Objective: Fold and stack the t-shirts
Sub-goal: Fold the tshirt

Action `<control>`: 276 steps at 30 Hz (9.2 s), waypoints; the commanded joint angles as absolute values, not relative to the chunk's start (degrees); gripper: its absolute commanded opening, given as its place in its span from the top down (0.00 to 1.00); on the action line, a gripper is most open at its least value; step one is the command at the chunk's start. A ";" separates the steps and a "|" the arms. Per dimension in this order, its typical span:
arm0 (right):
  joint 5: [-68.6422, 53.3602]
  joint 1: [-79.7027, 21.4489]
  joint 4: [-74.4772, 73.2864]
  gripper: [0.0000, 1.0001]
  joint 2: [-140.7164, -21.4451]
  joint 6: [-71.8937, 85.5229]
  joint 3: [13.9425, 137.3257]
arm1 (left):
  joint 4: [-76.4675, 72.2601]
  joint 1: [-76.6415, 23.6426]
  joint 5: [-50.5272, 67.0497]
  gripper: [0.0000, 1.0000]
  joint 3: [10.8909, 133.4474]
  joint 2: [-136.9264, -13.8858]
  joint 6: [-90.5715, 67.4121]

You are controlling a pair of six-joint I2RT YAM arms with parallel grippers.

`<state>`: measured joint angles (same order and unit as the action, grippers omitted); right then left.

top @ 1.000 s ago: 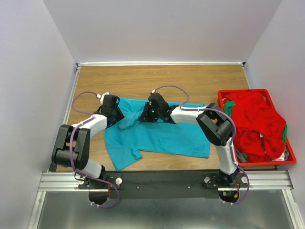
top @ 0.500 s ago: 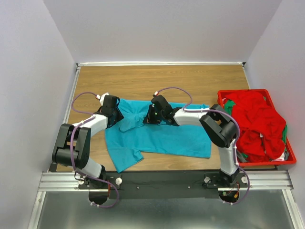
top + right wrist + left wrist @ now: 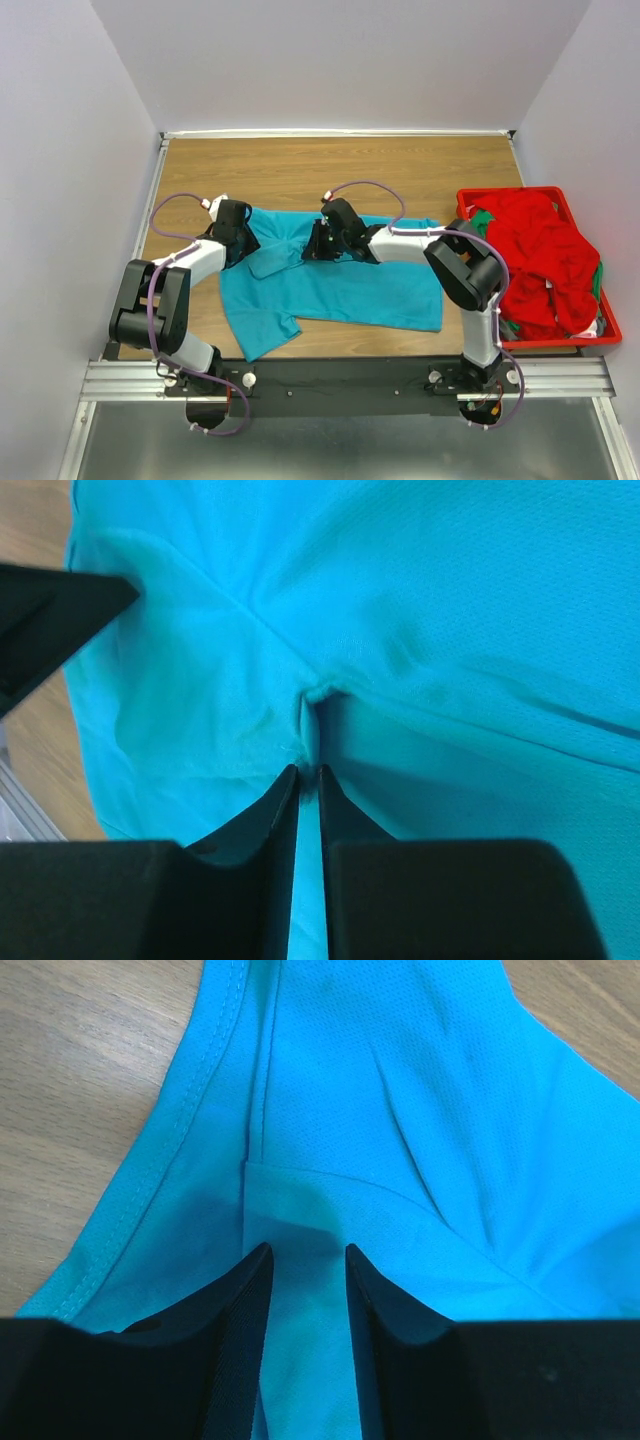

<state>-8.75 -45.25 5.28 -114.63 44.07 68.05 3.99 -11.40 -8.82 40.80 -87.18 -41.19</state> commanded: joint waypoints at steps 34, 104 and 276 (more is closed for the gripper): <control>0.88 -9.24 -5.27 0.57 -98.35 19.87 58.62 | 10.81 -0.53 -7.12 0.51 61.79 -105.64 -34.72; -9.06 -14.67 -11.42 0.53 -89.02 21.35 57.30 | 10.19 -0.70 -6.33 0.50 61.35 -103.53 -31.99; 6.86 -8.17 -27.07 0.99 -88.42 26.63 45.52 | 21.79 -9.67 -10.90 1.00 41.75 -82.36 -29.88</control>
